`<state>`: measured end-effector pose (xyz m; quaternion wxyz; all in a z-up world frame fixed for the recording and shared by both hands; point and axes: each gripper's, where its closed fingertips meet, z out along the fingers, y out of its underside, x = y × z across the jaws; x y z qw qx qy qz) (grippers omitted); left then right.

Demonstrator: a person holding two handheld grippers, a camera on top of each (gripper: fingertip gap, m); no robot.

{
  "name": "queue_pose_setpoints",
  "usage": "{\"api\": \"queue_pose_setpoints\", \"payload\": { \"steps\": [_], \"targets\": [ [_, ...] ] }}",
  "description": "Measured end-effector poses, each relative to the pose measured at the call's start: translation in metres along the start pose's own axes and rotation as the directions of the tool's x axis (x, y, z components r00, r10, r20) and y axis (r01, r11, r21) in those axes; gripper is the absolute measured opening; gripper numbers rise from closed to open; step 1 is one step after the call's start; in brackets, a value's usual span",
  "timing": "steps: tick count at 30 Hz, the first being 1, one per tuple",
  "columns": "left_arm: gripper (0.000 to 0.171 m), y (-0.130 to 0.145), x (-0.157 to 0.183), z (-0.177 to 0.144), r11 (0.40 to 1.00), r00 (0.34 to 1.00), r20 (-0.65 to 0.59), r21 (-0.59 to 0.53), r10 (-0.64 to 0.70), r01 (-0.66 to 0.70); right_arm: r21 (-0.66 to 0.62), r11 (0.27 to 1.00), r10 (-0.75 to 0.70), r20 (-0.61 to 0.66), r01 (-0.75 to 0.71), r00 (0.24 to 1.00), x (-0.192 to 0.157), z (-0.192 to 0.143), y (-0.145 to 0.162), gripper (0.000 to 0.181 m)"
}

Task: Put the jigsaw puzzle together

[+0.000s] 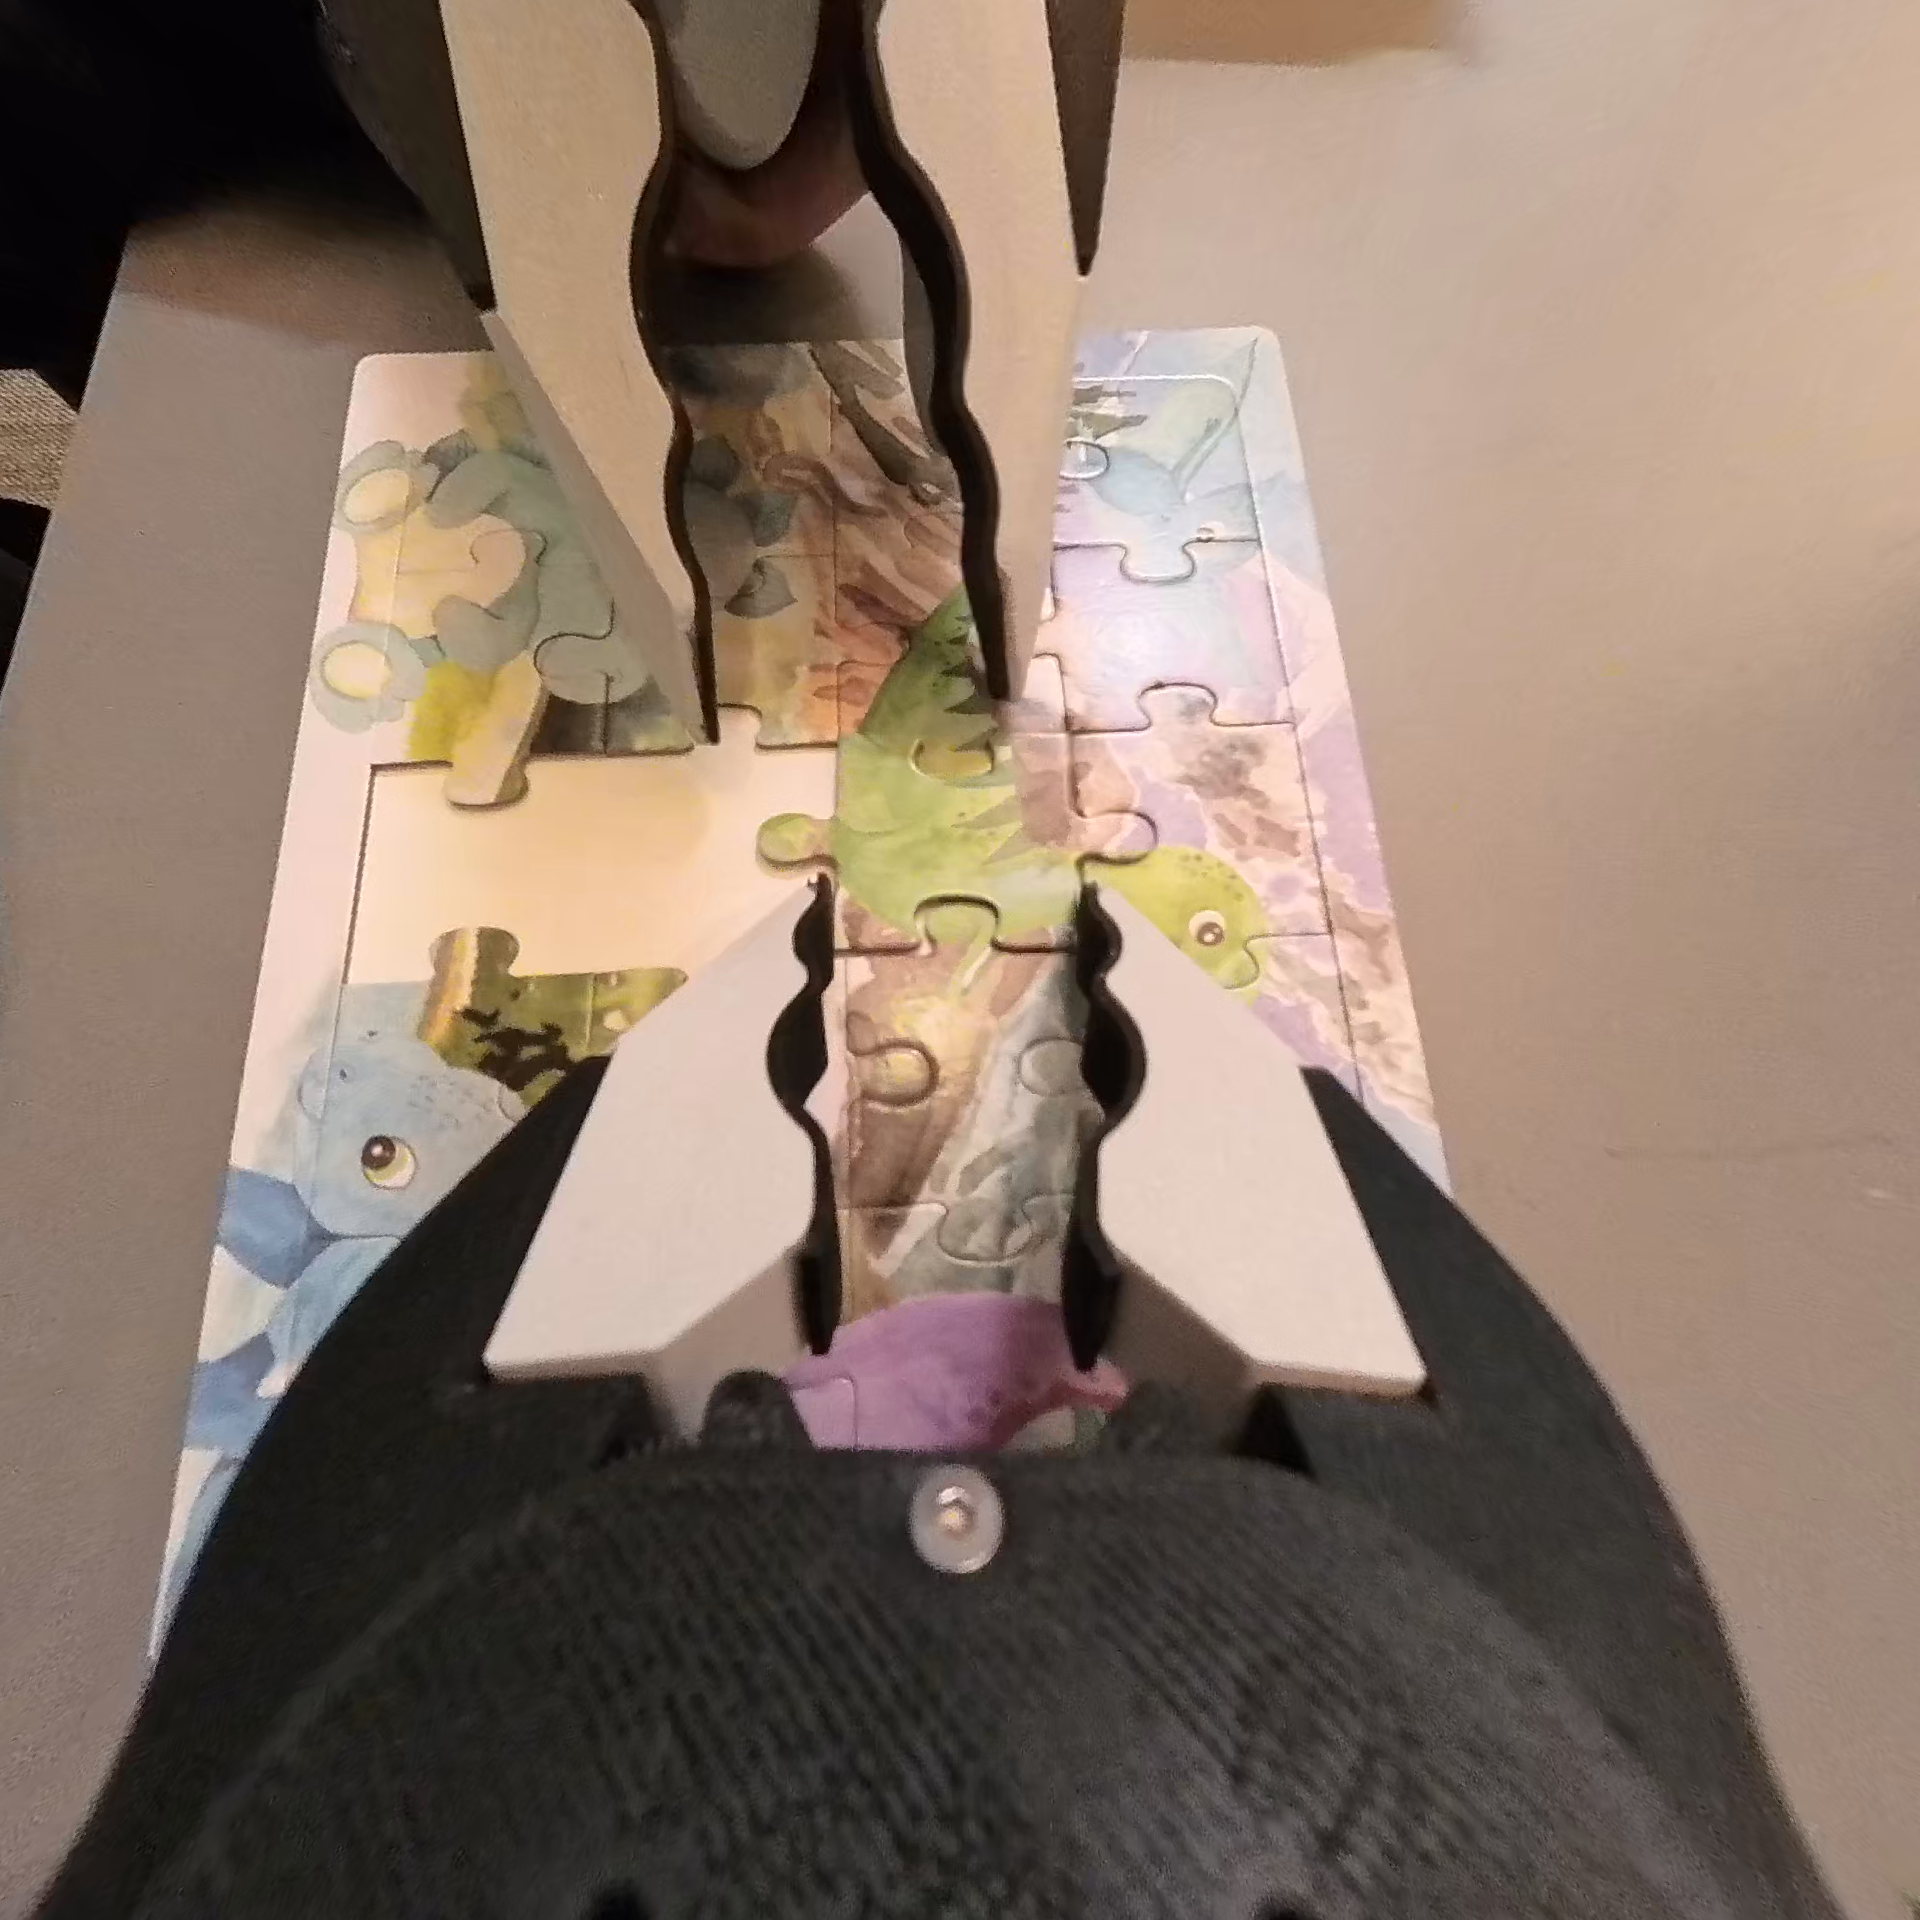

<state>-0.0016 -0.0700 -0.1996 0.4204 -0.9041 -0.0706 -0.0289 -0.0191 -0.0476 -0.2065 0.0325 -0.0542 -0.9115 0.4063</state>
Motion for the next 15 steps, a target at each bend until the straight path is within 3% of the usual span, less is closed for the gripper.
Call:
{"api": "queue_pose_setpoints", "payload": {
  "steps": [15],
  "targets": [
    [0.048, 0.0044, 0.0077, 0.0038, 0.999, 0.999, -0.039, -0.036, 0.009, -0.01, -0.001, 1.0, -0.011, -0.017, 0.011, 1.0, 0.0016, 0.0006, -0.0001, 0.045]
  ]
}}
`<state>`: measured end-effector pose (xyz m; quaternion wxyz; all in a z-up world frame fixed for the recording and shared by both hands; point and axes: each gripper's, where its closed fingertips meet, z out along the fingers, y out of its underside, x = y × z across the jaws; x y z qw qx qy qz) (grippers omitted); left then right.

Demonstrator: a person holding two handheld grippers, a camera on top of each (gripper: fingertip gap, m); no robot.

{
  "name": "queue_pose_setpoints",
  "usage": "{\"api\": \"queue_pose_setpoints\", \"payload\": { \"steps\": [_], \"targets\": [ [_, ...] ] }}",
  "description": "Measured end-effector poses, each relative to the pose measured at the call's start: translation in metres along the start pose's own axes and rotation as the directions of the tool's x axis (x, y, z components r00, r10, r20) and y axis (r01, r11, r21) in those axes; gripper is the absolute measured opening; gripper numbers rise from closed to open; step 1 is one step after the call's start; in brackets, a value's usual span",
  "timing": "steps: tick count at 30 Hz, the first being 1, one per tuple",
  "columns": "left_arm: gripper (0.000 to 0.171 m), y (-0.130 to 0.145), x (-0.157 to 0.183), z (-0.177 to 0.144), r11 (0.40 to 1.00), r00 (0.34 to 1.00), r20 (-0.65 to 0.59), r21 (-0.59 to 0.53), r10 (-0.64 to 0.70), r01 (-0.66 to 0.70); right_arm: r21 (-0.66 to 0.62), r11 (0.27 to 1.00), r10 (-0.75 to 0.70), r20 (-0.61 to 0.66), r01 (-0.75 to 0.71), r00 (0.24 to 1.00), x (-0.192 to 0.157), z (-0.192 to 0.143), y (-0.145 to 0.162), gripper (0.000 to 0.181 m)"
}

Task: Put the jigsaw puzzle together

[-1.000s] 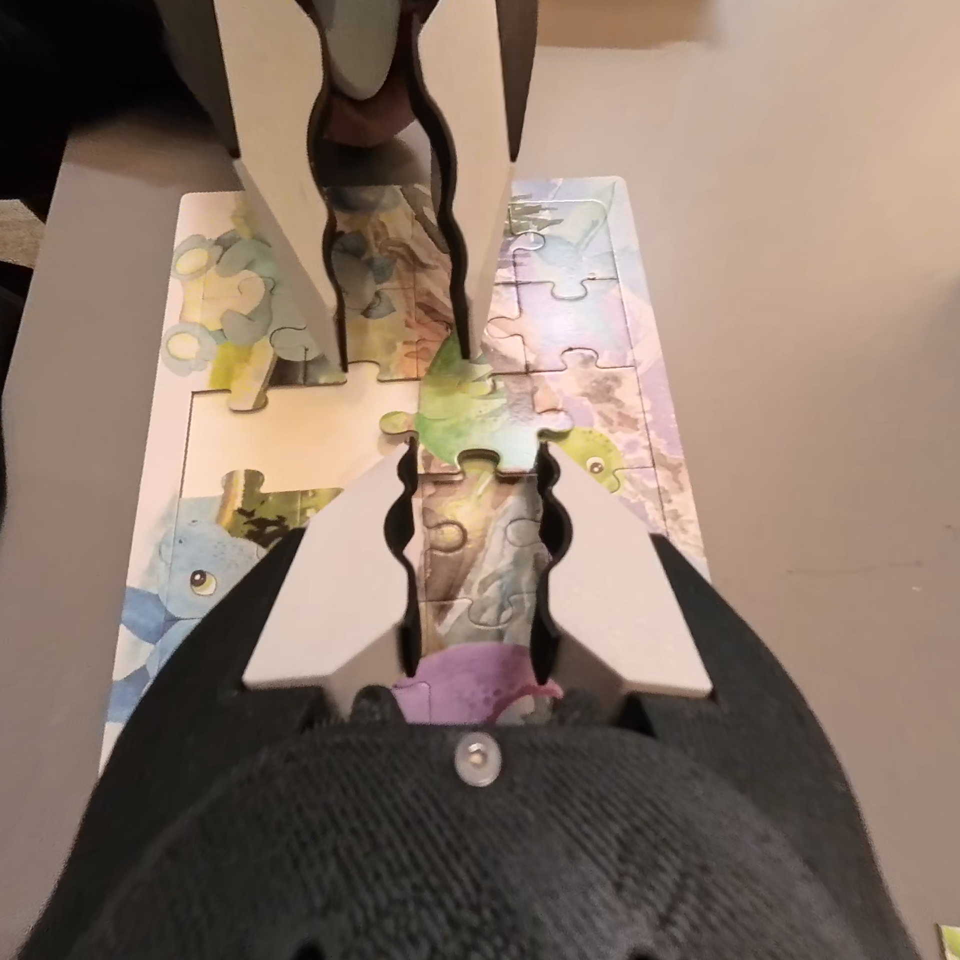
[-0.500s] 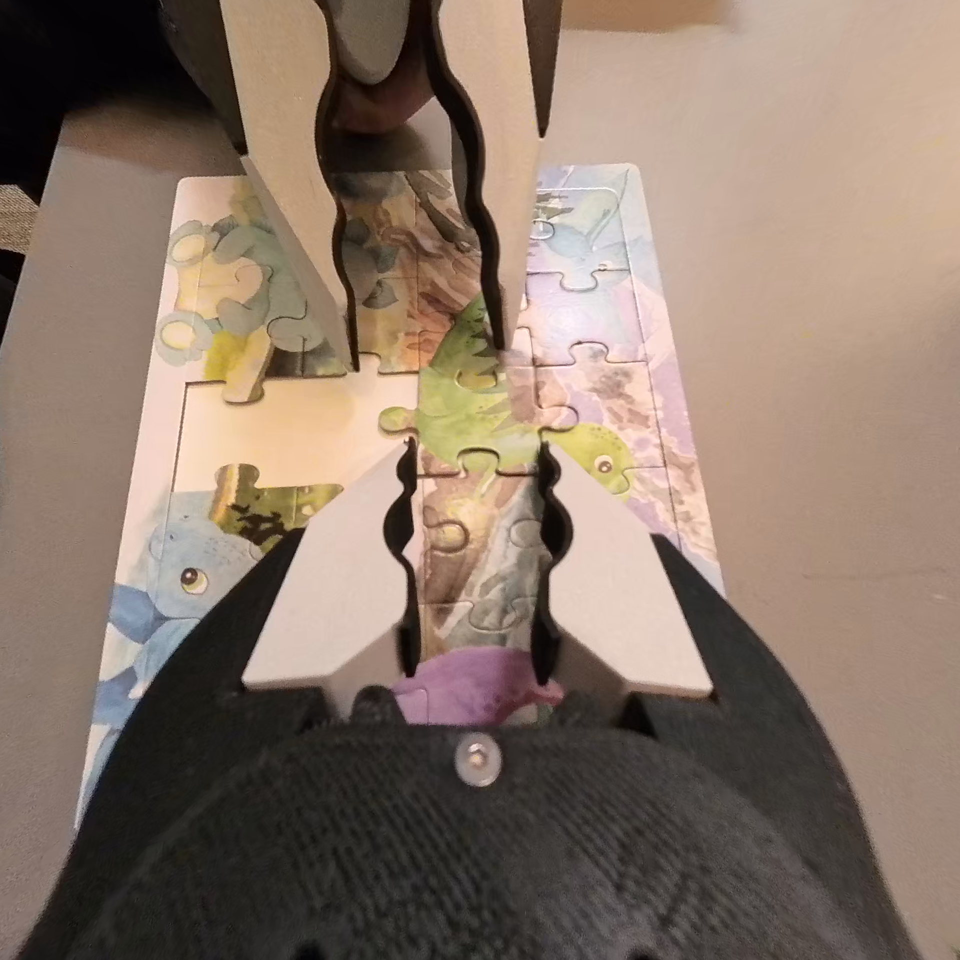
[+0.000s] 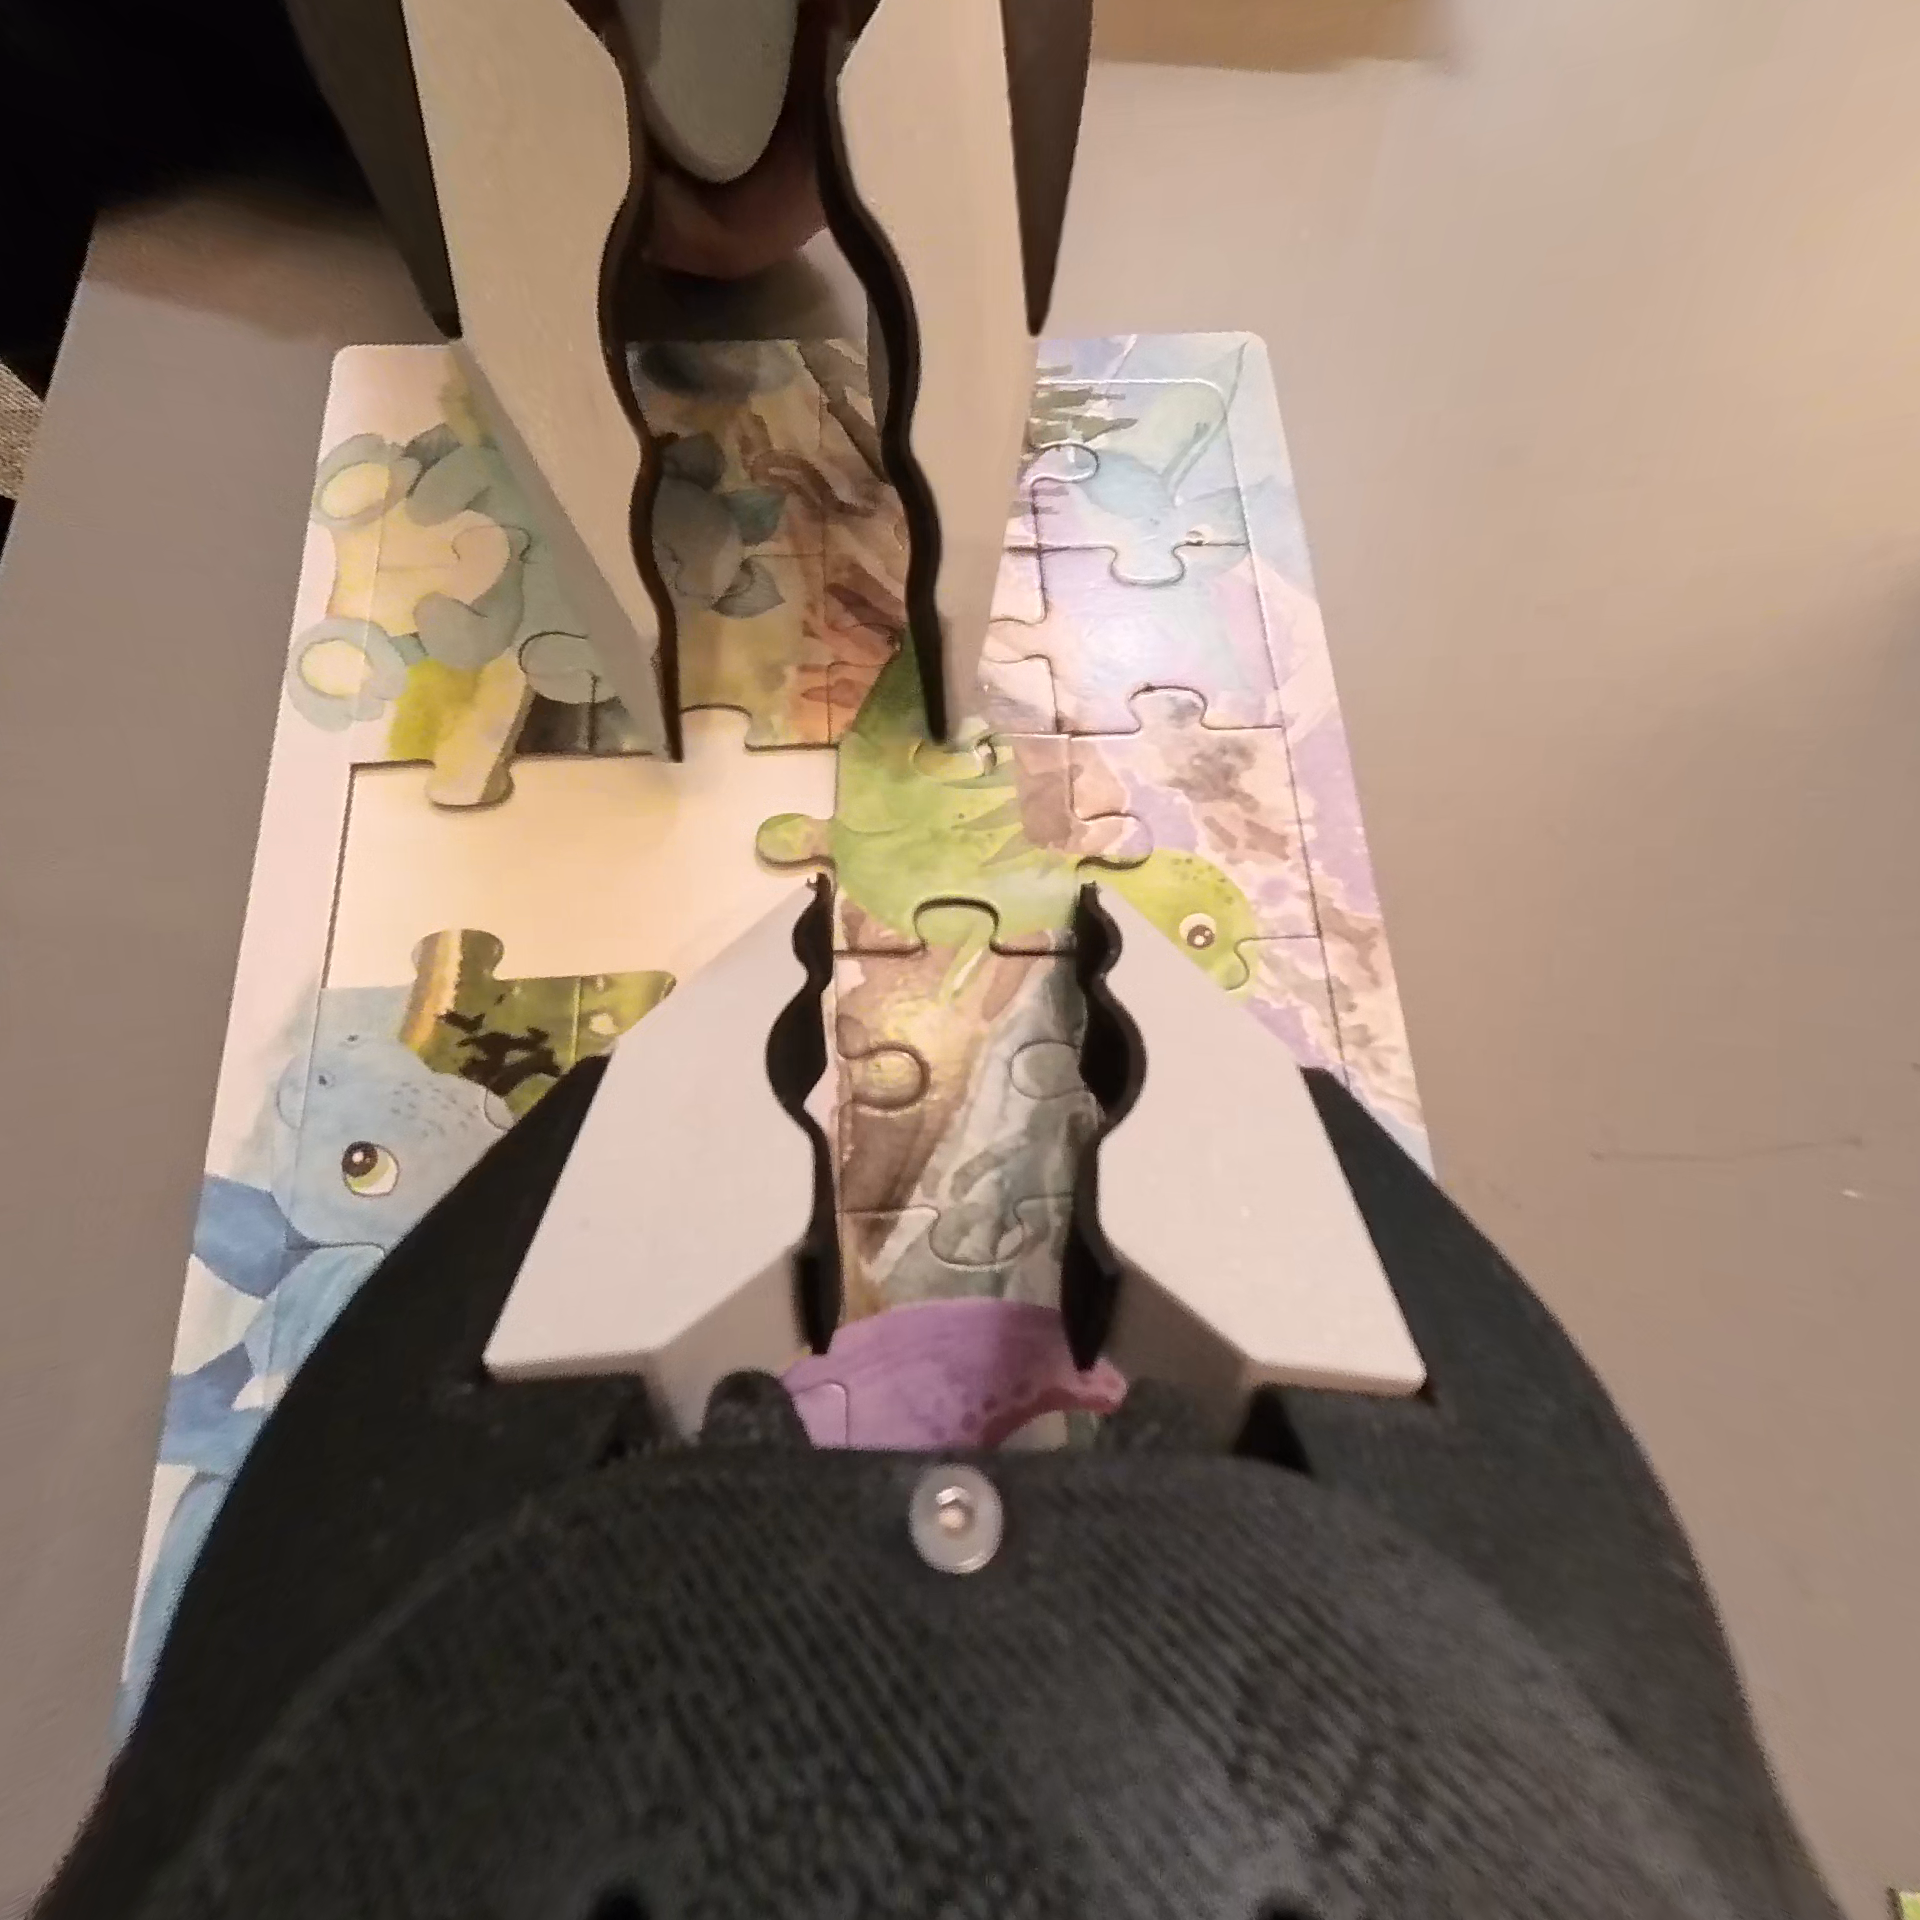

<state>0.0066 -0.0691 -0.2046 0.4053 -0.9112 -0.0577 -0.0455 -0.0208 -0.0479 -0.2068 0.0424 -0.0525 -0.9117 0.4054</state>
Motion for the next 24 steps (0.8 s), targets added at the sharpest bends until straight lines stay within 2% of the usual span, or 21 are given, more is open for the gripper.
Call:
{"api": "queue_pose_setpoints", "payload": {
  "steps": [15, 19, 24],
  "targets": [
    [0.046, -0.002, 0.003, -0.001, 1.0, 1.0, -0.009, 0.012, 0.013, -0.013, 0.0, 1.0, -0.016, -0.015, 0.016, 1.0, 0.0, -0.001, -0.002, 0.048],
    [0.047, -0.009, -0.005, -0.005, 0.998, 0.998, 0.051, 0.05, 0.023, -0.026, 0.038, 0.999, -0.009, -0.018, 0.009, 1.0, 0.001, -0.004, -0.009, 0.048],
    [0.05, -0.013, -0.033, -0.007, 0.998, 0.975, 0.22, 0.071, -0.014, -0.001, 0.034, 0.999, 0.037, -0.055, -0.035, 0.998, 0.009, -0.002, -0.008, 0.039]
  ]
}}
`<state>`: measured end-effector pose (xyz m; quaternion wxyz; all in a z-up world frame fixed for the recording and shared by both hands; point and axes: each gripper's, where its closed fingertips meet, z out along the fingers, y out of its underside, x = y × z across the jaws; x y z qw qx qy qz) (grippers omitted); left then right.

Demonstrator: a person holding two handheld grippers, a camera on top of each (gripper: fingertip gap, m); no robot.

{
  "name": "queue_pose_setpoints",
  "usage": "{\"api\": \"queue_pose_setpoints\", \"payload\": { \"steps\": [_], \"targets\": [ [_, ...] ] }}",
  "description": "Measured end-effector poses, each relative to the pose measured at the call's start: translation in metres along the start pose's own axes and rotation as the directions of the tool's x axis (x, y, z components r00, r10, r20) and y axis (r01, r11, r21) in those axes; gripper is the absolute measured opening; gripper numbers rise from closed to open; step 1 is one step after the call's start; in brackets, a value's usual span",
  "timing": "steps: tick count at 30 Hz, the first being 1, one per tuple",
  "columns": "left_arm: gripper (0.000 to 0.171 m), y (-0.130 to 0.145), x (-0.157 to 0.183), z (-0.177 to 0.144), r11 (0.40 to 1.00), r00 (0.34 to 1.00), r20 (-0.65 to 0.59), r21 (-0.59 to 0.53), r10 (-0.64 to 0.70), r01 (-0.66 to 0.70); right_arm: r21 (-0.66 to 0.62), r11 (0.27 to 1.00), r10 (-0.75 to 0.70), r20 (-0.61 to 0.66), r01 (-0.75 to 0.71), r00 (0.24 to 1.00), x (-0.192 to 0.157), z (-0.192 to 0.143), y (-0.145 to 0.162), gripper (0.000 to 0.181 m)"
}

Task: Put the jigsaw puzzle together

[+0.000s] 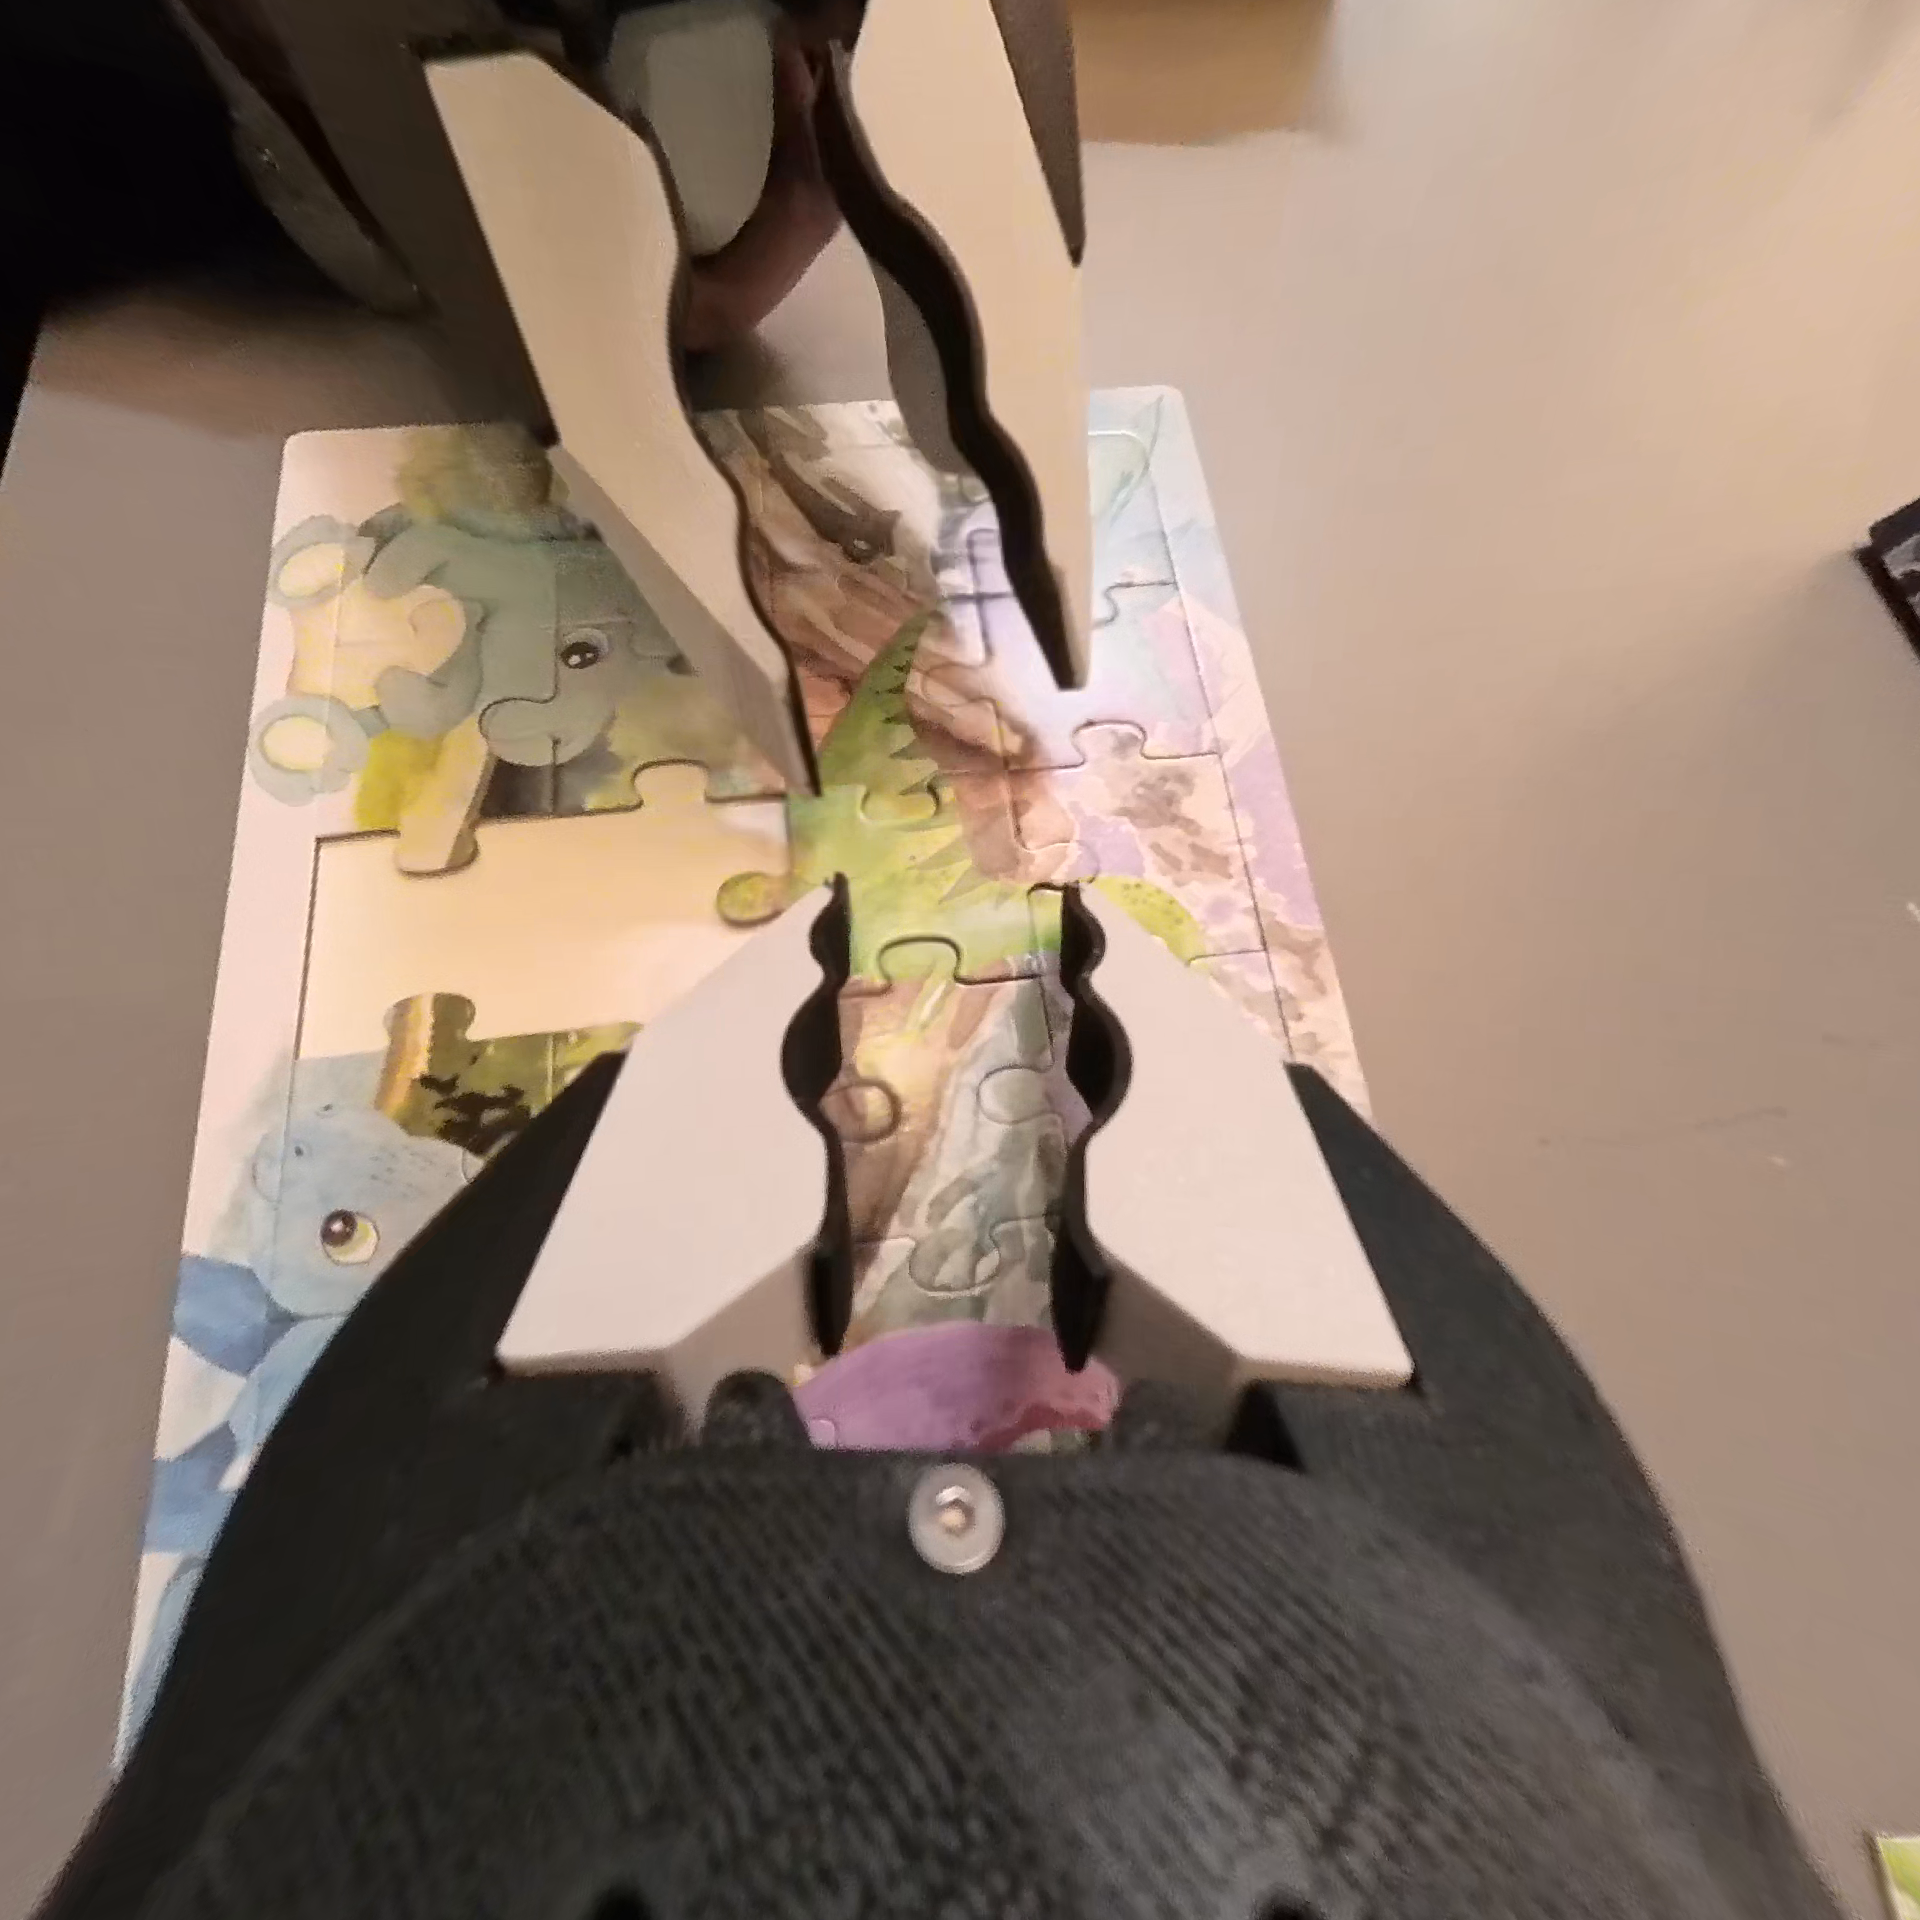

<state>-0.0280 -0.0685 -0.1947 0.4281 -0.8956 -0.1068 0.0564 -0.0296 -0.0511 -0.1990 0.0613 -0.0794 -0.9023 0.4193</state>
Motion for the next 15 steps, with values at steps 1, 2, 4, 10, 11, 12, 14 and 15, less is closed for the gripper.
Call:
{"api": "queue_pose_setpoints", "payload": {
  "steps": [1, 2, 4, 10, 11, 12, 14, 15],
  "targets": [
    [0.05, 0.002, -0.004, 0.001, 1.0, 1.0, 0.025, -0.012, -0.011, 0.012, 0.004, 1.0, 0.011, 0.008, -0.011, 1.0, -0.001, 0.001, -0.001, 0.038],
    [0.05, 0.003, -0.005, 0.002, 1.0, 1.0, 0.026, -0.016, -0.017, 0.018, 0.01, 1.0, 0.017, 0.025, -0.018, 1.0, -0.004, 0.002, -0.002, 0.038],
    [0.05, -0.001, 0.001, 0.001, 1.0, 1.0, -0.005, 0.008, -0.016, 0.016, 0.014, 1.0, 0.015, 0.051, -0.015, 0.999, -0.009, 0.003, -0.003, 0.039],
    [0.05, 0.001, 0.014, 0.006, 1.0, 0.998, -0.054, -0.023, 0.019, -0.02, -0.016, 1.0, -0.001, 0.059, 0.002, 0.998, -0.013, 0.006, 0.001, 0.041],
    [0.05, 0.003, 0.015, 0.008, 0.999, 0.998, -0.053, -0.04, 0.029, -0.031, -0.017, 1.0, 0.001, 0.059, 0.0, 0.998, -0.012, 0.006, 0.001, 0.041],
    [0.05, 0.005, 0.016, 0.009, 0.998, 0.998, -0.051, -0.06, 0.035, -0.038, -0.018, 1.0, 0.005, 0.059, -0.004, 0.998, -0.012, 0.006, 0.002, 0.042],
    [0.05, 0.008, 0.017, 0.012, 0.995, 0.998, -0.045, -0.087, 0.041, -0.045, -0.02, 1.0, 0.01, 0.058, -0.008, 0.998, -0.012, 0.007, 0.002, 0.042],
    [0.049, 0.008, 0.018, 0.012, 0.995, 0.998, -0.048, -0.086, 0.042, -0.046, -0.02, 1.0, 0.01, 0.058, -0.009, 0.998, -0.012, 0.007, 0.002, 0.042]
  ]
}}
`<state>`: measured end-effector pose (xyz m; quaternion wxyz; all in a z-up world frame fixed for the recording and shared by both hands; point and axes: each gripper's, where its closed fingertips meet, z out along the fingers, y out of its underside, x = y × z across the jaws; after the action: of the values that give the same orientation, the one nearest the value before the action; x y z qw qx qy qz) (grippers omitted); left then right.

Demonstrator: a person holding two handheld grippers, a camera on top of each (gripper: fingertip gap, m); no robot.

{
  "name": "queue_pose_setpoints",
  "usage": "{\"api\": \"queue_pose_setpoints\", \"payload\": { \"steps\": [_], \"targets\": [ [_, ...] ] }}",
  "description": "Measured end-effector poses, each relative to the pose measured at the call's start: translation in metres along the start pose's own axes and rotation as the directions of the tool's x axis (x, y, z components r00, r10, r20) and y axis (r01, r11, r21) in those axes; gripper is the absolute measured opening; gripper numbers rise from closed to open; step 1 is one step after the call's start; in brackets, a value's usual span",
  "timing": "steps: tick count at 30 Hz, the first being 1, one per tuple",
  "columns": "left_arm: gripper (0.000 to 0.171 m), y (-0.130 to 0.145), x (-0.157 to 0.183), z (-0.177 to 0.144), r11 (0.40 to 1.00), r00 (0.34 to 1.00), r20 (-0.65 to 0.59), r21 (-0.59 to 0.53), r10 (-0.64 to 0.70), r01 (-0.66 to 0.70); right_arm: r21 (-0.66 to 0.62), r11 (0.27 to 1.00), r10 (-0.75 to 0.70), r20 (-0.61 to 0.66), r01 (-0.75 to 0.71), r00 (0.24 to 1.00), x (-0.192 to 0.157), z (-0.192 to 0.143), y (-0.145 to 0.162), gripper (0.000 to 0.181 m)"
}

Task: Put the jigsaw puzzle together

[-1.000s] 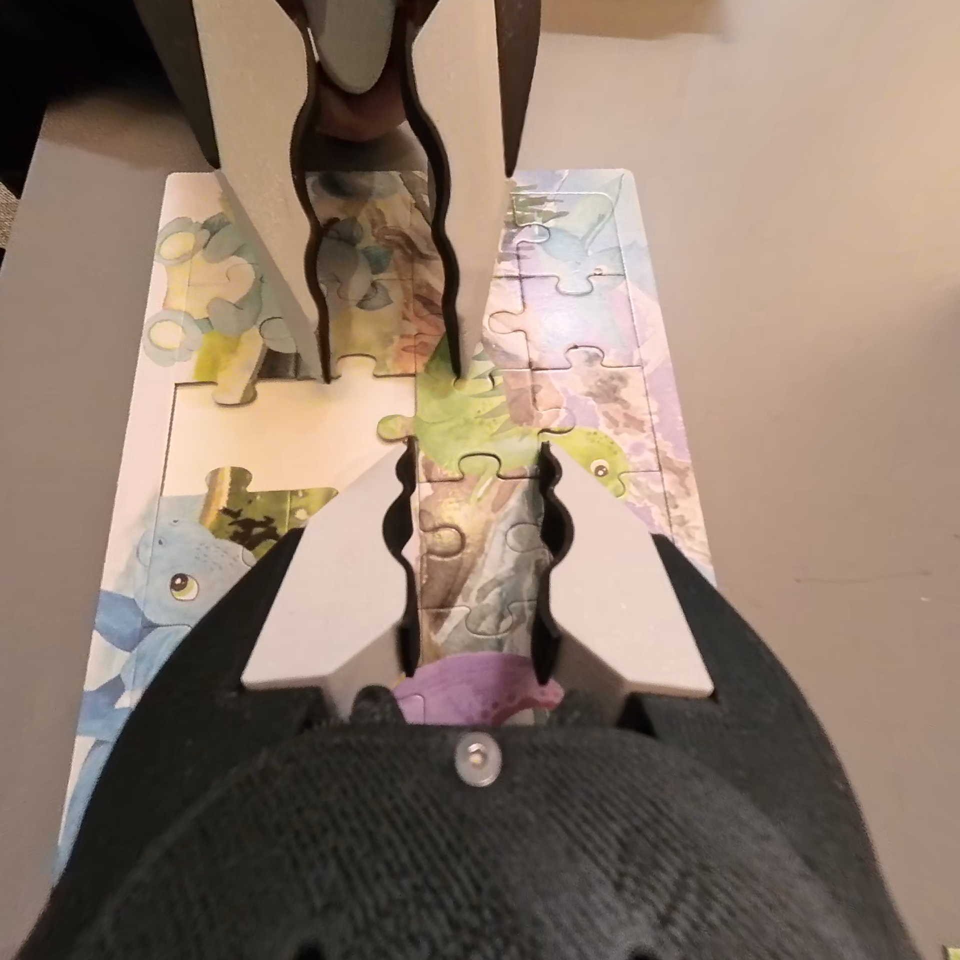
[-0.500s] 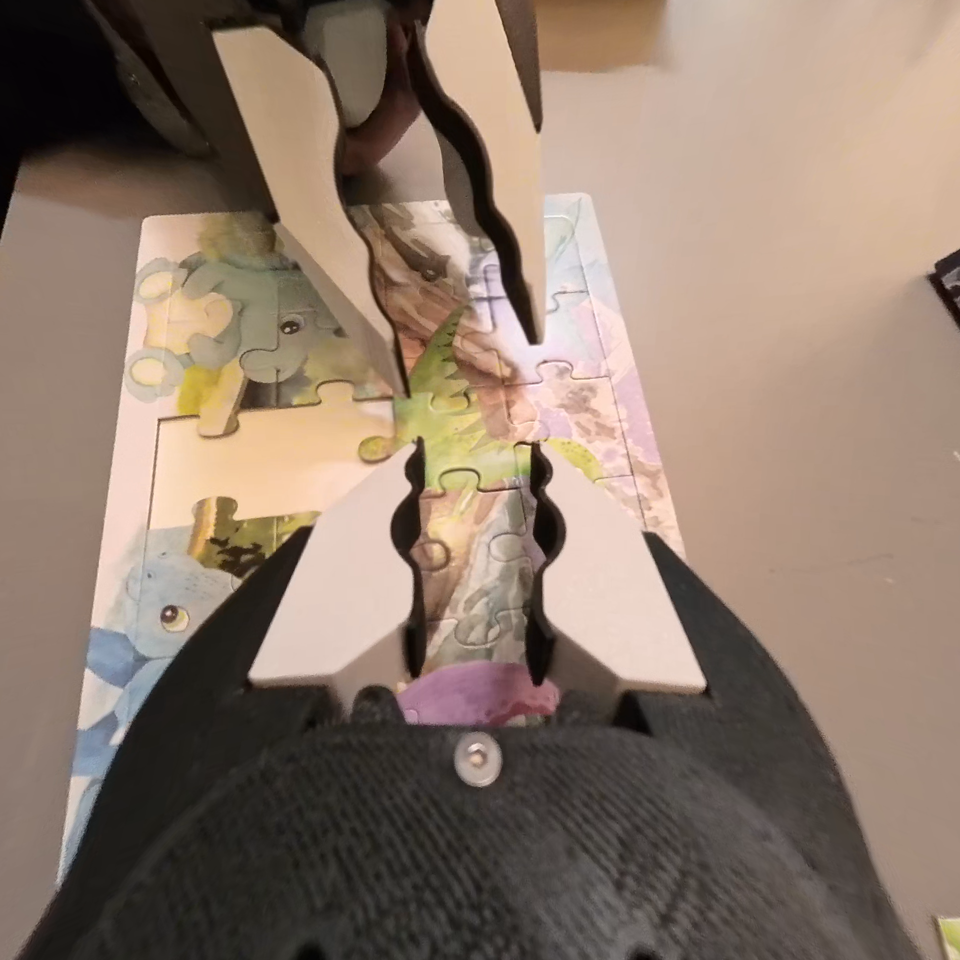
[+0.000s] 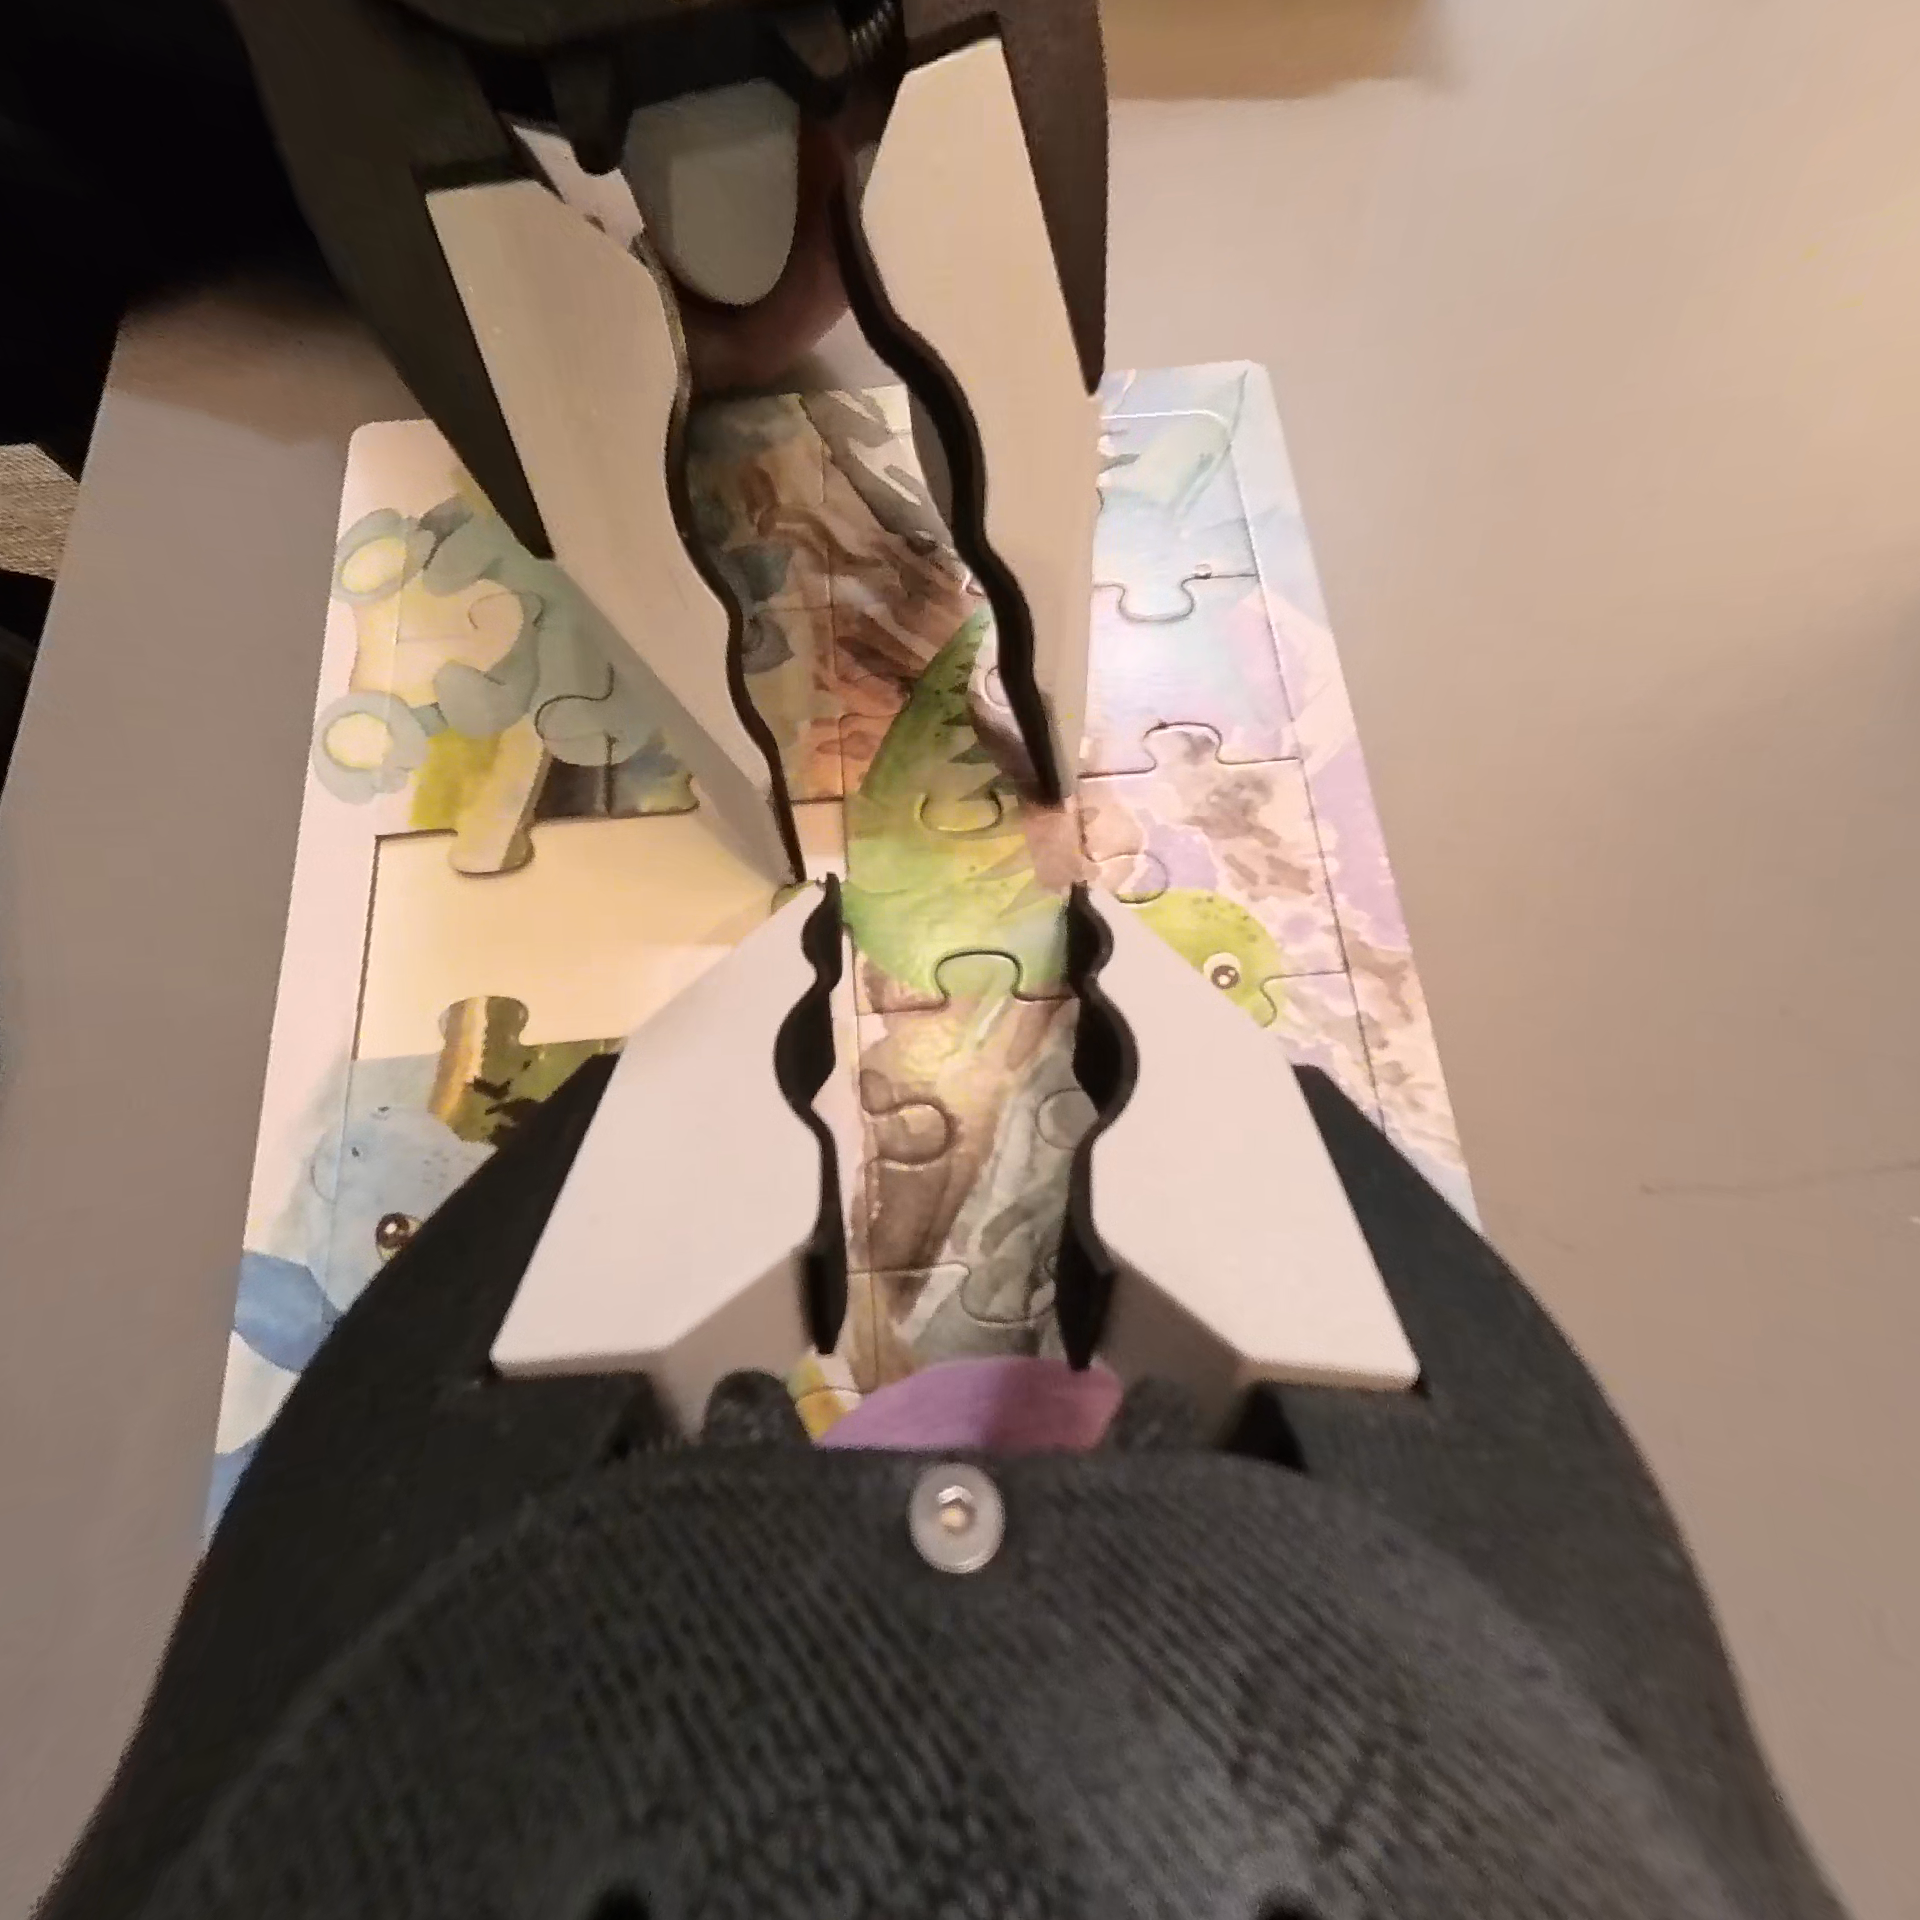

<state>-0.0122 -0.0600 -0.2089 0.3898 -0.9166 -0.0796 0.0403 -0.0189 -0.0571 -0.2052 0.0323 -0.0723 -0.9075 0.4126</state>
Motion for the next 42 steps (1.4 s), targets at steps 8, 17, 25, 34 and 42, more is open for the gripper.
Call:
{"api": "queue_pose_setpoints", "payload": {
  "steps": [8, 17, 25, 34, 42],
  "targets": [
    [0.041, 0.0, -0.001, 0.0, 1.0, 1.0, 0.002, -0.001, -0.016, 0.016, -0.002, 1.0, 0.005, -0.001, -0.005, 1.0, 0.0, 0.0, 0.0, 0.043],
    [0.03, 0.0, 0.0, -0.002, 0.999, 0.999, -0.017, 0.008, -0.036, 0.036, -0.002, 1.0, 0.01, -0.009, -0.01, 1.0, 0.003, -0.002, 0.002, 0.035],
    [0.02, -0.003, -0.01, -0.006, 0.997, 0.998, 0.016, 0.04, -0.062, 0.062, -0.001, 1.0, 0.001, -0.005, -0.001, 1.0, 0.001, -0.002, 0.001, 0.025],
    [0.011, 0.001, -0.012, -0.002, 0.999, 0.998, 0.054, 0.002, -0.043, 0.043, -0.002, 1.0, 0.022, -0.009, -0.022, 1.0, -0.001, 0.002, -0.002, 0.015],
    [0.003, 0.002, -0.01, 0.0, 1.0, 0.997, 0.071, -0.011, -0.001, 0.002, -0.018, 0.999, 0.042, -0.023, -0.042, 0.999, -0.005, 0.008, -0.007, 0.0]
  ]
}}
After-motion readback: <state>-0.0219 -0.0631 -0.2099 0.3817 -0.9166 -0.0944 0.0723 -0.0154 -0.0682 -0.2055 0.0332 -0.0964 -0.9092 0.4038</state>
